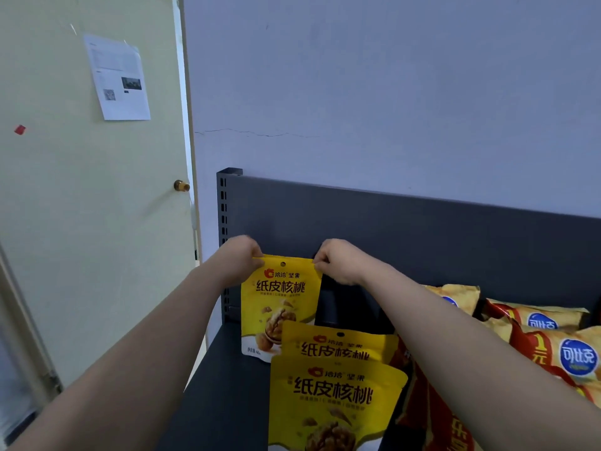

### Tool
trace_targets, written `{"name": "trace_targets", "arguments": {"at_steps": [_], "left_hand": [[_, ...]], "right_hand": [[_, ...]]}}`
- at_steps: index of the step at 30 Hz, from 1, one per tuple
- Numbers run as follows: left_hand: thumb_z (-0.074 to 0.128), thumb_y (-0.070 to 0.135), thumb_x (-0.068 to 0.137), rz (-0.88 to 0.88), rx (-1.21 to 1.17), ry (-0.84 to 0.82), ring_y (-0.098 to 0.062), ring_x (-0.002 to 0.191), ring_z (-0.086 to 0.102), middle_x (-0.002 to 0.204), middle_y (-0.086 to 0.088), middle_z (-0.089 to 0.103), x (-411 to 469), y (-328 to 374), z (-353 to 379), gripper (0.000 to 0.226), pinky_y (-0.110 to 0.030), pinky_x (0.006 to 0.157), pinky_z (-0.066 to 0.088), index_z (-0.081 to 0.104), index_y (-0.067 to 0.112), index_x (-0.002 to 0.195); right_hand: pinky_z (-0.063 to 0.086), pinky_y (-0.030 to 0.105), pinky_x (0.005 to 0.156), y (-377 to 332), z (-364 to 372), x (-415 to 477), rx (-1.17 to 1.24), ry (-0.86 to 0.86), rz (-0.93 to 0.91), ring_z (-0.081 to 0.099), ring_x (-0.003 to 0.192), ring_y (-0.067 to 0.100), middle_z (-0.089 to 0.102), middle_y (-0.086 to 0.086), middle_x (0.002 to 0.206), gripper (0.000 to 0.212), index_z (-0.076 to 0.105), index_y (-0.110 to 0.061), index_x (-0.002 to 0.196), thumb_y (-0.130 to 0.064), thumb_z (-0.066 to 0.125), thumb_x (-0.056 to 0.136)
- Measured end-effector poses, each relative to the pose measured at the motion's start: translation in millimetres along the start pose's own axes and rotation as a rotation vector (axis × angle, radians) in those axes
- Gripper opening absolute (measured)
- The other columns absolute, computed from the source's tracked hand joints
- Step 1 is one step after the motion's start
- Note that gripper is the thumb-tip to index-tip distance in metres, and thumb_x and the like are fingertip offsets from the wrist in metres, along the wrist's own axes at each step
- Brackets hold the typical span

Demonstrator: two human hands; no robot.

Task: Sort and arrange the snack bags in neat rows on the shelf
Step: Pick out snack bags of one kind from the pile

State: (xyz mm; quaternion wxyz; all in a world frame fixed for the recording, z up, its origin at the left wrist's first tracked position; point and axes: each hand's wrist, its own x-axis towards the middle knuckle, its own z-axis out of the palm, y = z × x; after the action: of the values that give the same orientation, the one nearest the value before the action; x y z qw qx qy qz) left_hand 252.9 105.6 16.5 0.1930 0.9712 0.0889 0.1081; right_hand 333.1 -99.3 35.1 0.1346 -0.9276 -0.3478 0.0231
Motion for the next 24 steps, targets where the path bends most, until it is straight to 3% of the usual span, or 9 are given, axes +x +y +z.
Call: {"name": "trace_targets", "arguments": {"at_steps": [3,8,12,18,21,24], "left_hand": [[0.059,0.020,0.096,0.023,-0.018,0.020,-0.015,0.090,0.054,0.116,-0.006,0.064,-2.2,12.5,0.3,0.022,-0.026,0.077,0.042,0.071,0.005,0.106],[0.059,0.018,0.094,0.116,-0.065,-0.014,-0.033,0.095,0.064,0.102,-0.014,0.069,-8.6,43.9,2.4,0.024,-0.041,0.081,0.052,0.074,0.000,0.091],[0.059,0.019,0.095,0.169,-0.064,-0.055,-0.027,0.097,0.063,0.105,-0.006,0.067,-14.1,66.0,13.9,0.021,-0.039,0.085,0.053,0.075,0.005,0.096],[0.058,0.021,0.095,0.194,-0.051,-0.114,-0.023,0.100,0.063,0.107,0.000,0.064,-18.0,74.3,22.5,0.021,-0.036,0.086,0.052,0.075,0.010,0.095],[0.059,0.024,0.095,0.225,-0.013,-0.126,-0.021,0.114,0.057,0.128,-0.005,0.058,-22.6,72.9,18.7,0.026,-0.032,0.091,0.046,0.075,0.004,0.093],[0.058,0.025,0.096,0.247,-0.012,-0.118,-0.014,0.121,0.049,0.140,0.001,0.047,-30.9,71.2,15.7,0.027,-0.023,0.091,0.036,0.075,0.004,0.093]], "right_hand": [[0.054,0.040,0.085,8.4,-3.7,-5.1,-0.021,0.005,0.019,0.064,0.092,0.027,0.068,0.010,0.102,0.023,0.073,-0.002,0.084,-0.012,0.054,0.094],[0.055,0.042,0.081,29.4,-23.9,-29.6,-0.066,0.027,0.047,0.065,0.090,0.030,0.070,0.014,0.097,0.022,0.074,-0.003,0.084,-0.010,0.054,0.090],[0.054,0.040,0.084,45.2,-29.8,-50.9,-0.112,0.024,0.075,0.065,0.091,0.024,0.070,0.009,0.100,0.023,0.075,-0.006,0.087,-0.010,0.053,0.091],[0.053,0.043,0.086,58.3,-22.2,-66.0,-0.077,0.034,0.090,0.064,0.096,0.031,0.068,0.017,0.103,0.022,0.074,-0.001,0.085,-0.010,0.054,0.090],[0.048,0.034,0.095,54.1,-24.8,-74.3,-0.052,0.019,0.072,0.059,0.112,0.024,0.062,0.012,0.123,0.022,0.075,-0.003,0.089,-0.010,0.054,0.091],[0.035,0.024,0.101,49.3,-27.3,-83.6,-0.023,0.021,0.044,0.039,0.135,0.015,0.040,0.003,0.149,0.022,0.076,-0.011,0.089,-0.014,0.055,0.093]]}}
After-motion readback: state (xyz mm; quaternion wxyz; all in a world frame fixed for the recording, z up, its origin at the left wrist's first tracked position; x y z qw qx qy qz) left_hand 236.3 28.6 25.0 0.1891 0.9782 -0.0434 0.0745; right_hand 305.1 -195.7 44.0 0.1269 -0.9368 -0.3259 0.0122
